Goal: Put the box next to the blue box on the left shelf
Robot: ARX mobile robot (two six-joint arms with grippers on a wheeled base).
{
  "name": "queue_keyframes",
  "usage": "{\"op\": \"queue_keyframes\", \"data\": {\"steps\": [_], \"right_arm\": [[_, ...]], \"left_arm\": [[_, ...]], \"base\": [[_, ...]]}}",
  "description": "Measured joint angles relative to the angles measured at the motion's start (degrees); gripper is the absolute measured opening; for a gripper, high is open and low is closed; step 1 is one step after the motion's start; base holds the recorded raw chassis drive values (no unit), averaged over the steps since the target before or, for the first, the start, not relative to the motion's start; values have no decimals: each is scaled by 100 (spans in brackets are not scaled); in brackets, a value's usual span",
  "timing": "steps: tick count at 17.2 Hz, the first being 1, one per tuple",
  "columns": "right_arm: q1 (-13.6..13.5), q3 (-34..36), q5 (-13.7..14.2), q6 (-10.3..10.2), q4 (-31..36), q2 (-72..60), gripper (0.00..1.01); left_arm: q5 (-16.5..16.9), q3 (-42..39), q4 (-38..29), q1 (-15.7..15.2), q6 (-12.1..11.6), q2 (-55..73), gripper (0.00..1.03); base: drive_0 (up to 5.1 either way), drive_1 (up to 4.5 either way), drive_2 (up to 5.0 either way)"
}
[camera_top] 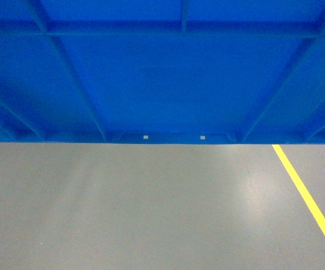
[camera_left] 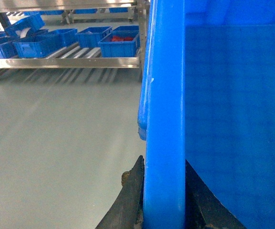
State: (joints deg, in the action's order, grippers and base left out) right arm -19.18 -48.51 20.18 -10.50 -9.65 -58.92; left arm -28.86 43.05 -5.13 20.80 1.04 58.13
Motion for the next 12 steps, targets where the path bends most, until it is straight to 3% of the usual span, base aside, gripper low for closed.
{"op": "queue_keyframes", "data": {"steps": [12], "right_arm": [[0, 0, 11, 7, 15, 11, 10]], "left_arm": [[2, 0, -7, 2, 0, 4, 12]], "base": [[2, 420, -416]]}}
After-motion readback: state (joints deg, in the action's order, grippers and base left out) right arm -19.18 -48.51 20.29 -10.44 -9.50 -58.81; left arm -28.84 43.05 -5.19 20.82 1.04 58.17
